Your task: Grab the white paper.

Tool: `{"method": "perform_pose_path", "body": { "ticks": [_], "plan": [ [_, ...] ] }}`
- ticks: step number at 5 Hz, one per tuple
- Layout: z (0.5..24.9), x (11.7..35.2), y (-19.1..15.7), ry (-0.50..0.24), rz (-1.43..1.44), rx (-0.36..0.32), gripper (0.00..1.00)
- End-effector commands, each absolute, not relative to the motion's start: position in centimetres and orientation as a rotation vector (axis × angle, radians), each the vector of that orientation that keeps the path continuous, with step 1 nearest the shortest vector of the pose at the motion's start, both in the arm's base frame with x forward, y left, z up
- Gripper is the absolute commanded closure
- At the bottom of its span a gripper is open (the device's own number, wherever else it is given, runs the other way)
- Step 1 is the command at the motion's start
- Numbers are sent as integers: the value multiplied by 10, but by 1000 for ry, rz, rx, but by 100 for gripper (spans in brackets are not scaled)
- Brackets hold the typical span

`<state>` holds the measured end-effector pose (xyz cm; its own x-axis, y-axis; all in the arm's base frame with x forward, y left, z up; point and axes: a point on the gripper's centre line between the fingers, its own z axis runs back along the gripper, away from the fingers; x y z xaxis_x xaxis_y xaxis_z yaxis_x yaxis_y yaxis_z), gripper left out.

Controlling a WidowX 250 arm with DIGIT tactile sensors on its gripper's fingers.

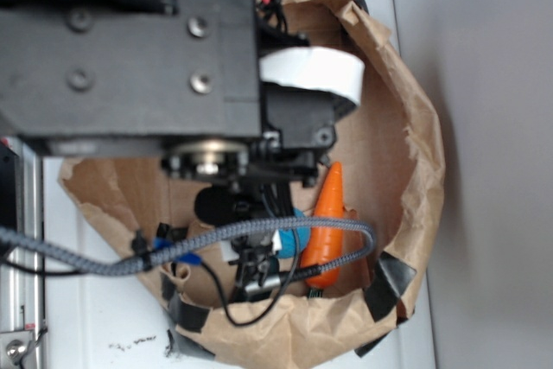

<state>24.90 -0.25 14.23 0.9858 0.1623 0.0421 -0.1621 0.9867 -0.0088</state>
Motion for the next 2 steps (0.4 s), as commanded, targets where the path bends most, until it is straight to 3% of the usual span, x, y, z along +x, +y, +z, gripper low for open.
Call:
{"method": "perform_pose_path", "body": {
  "ticks": [1,2],
  "plan": [
    [153,255,3,-91,180,-6,0],
    [145,256,13,-65,147,-54,0]
  ]
}}
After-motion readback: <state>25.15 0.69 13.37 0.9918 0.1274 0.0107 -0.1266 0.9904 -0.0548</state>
